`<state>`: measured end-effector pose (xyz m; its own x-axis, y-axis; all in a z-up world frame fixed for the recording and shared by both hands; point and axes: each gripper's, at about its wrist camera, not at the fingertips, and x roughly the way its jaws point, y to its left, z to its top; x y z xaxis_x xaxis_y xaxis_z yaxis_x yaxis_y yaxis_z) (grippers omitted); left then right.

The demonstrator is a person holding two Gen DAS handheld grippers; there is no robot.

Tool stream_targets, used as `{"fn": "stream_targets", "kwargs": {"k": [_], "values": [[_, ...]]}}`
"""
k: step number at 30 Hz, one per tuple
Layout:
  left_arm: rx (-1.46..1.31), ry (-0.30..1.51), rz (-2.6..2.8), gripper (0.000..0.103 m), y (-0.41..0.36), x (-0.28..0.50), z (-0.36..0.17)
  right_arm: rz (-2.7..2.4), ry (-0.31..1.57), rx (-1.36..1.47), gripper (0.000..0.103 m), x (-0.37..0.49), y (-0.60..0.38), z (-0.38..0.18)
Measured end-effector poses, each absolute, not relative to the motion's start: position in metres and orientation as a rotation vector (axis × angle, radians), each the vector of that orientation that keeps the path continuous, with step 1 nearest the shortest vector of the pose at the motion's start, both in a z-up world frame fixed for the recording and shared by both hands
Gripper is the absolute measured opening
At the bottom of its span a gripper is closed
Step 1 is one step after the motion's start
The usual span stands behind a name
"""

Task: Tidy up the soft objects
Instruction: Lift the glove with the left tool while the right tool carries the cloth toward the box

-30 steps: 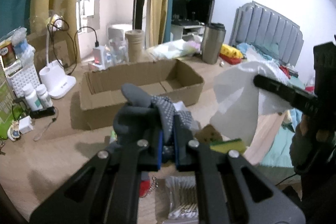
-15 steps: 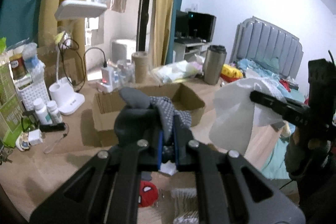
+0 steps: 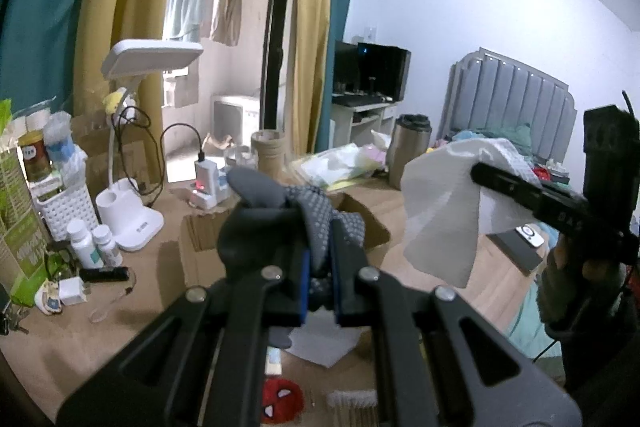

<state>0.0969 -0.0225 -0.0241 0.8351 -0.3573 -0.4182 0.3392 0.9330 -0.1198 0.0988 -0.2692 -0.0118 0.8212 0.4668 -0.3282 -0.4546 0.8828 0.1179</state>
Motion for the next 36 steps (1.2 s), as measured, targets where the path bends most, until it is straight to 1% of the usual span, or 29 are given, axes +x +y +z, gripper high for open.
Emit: {"fn": "stream_targets", "kwargs": {"k": [10,23,36], "values": [[-0.033,0.427,-0.37,0.008,-0.03,0.114,-0.021,0.526,0.339,0.02,0.004,0.12,-0.26,-0.008],[-0.048,0.371,-0.351,0.008,-0.04,0.155,-0.031,0.551,0.336,0.019,0.004,0.15,-0.252,-0.006],[-0.063,0.41,-0.345,0.008,-0.045,0.201,-0.049,0.548,0.347,0.027,0.004,0.19,-0.249,-0.004]]}}
